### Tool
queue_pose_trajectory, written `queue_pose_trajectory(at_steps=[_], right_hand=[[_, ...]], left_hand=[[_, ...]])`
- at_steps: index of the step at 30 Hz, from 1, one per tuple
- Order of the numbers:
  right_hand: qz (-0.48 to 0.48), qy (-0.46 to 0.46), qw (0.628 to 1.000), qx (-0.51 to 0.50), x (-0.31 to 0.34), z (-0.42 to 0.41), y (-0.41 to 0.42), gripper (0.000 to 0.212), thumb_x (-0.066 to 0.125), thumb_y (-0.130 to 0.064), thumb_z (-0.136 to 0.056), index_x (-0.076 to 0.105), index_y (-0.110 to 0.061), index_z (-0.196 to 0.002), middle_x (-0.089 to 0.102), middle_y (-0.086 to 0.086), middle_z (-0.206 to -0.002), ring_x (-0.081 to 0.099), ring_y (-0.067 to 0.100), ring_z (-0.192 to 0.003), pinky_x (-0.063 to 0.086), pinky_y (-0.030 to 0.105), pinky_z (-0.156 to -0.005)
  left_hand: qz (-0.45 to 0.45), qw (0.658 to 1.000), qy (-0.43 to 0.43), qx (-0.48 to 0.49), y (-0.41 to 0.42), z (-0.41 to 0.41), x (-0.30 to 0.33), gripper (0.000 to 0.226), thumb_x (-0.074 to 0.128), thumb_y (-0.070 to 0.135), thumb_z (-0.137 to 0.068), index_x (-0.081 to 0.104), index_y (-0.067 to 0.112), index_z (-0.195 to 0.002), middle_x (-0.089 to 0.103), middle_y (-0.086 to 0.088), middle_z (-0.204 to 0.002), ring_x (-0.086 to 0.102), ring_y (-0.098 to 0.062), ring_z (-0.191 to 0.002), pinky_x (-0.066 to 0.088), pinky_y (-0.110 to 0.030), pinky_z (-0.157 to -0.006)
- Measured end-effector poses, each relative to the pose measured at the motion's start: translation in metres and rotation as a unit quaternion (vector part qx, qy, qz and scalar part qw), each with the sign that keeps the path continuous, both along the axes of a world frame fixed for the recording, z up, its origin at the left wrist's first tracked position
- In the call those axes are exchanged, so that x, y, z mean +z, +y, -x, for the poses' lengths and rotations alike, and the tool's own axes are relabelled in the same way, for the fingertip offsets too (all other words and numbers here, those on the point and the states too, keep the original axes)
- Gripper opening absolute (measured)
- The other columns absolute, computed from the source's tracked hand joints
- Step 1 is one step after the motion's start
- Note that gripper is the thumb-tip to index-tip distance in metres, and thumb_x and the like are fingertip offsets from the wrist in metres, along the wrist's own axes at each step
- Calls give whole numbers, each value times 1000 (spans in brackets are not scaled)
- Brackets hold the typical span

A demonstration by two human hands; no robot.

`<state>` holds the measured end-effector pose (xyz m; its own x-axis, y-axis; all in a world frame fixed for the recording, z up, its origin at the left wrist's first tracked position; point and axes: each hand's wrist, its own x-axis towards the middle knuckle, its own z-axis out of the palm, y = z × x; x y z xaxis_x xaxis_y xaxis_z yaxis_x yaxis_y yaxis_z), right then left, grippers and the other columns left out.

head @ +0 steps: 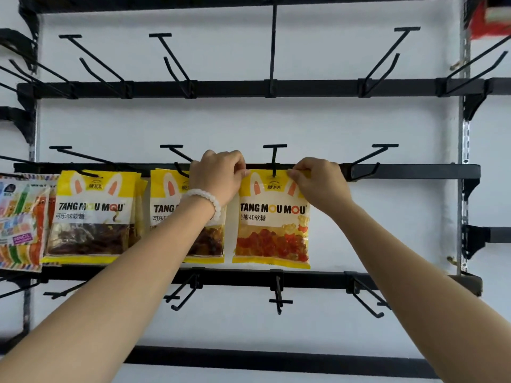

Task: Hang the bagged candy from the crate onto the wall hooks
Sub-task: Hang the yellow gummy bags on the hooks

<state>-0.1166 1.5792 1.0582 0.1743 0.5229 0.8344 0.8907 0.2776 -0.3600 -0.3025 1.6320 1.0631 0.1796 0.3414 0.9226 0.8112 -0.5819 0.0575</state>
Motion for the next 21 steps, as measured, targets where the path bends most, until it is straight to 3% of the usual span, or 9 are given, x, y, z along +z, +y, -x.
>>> queue_pose_trajectory(at_steps=[4, 8, 13, 16, 21], right_hand=[[-15, -11, 999, -42, -1, -4, 16, 21, 55, -40, -88, 65, -21, -91, 60, -4, -81, 58, 20, -78, 39, 27, -59], [-51, -27, 996, -69, -3, -11, 27, 30, 57, -45, -85, 64, -19, -99, 61, -1, -100, 58, 21, -89, 40, 28, -63], [-130, -84, 983, -102, -13, -8, 25, 29, 60, -37, -86, 63, -16, -105, 55, 3, -108, 52, 23, -101, 41, 30, -62], [-170, -122, 972, -106, -29, 0, 13, 26, 58, -34, -88, 64, -13, -102, 57, 6, -108, 52, 26, -101, 40, 31, -61], [-213, -151, 961, -94, -76, 24, -23, 21, 55, -29, -88, 66, -12, -89, 62, 6, -94, 58, 27, -86, 32, 25, -57]], left_hand=[[-11, 998, 27, 57, 14, -5, 0, 20, 52, 43, -89, 62, 26, -87, 68, 8, -92, 52, -22, -100, 35, -38, -79], [-21, 997, 35, 73, 27, -10, -2, 21, 52, 44, -88, 63, 27, -89, 68, 9, -94, 52, -21, -99, 35, -37, -79], [-43, 998, 11, 45, 22, -5, -6, 27, 52, 43, -89, 64, 23, -103, 67, 5, -101, 52, -24, -102, 36, -36, -77], [-75, 996, 24, 34, 9, 7, -18, 29, 51, 44, -89, 65, 22, -101, 68, 2, -98, 54, -26, -98, 36, -35, -73], [-112, 992, 50, 3, -26, 40, -69, 36, 39, 41, -92, 67, 17, -92, 69, -1, -89, 58, -26, -86, 42, -35, -65]])
